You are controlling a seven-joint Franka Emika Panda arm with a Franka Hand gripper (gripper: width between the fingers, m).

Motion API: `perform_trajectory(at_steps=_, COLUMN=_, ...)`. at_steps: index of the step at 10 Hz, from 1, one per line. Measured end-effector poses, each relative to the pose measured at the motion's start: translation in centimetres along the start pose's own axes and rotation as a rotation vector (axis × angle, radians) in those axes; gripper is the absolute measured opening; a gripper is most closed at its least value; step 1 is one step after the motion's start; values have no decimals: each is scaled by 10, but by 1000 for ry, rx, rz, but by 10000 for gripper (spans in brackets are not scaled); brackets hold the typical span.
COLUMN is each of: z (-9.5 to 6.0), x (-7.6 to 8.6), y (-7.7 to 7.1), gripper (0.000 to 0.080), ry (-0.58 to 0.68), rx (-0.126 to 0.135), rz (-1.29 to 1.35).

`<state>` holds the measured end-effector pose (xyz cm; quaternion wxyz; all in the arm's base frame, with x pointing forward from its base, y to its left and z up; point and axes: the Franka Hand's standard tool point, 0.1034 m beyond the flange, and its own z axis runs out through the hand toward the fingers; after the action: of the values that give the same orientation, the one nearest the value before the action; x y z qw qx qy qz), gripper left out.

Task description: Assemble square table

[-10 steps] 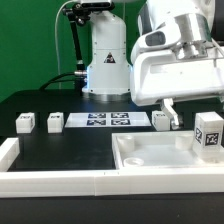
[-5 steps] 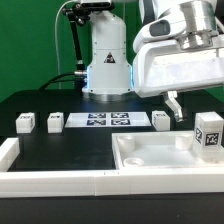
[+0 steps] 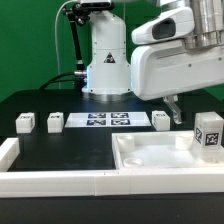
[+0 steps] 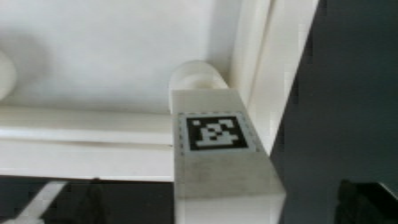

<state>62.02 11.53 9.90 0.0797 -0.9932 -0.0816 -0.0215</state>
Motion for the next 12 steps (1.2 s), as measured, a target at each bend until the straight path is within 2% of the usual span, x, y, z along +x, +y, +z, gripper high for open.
perform_trajectory(at_steps=2, z=1, x=-4, y=-4, gripper=649, ry=-91, rx=23, rz=-2)
perform_trajectory(at_steps=5, z=2, x=-3, y=-3, gripper=649, ry=-87, rx=21, rz=-2)
perform_trajectory(at_steps=8, z=1, x=9, y=-2, gripper=649, ry=-31, rx=-12, rz=-1)
perform_trajectory(at_steps=10, z=1, x=17, y=-5, gripper=649, ry=26, rx=-53, rz=-43)
perform_trajectory(at_steps=12, z=6, x=15, y=-4, gripper=649, ry=47, rx=-63, rz=-57)
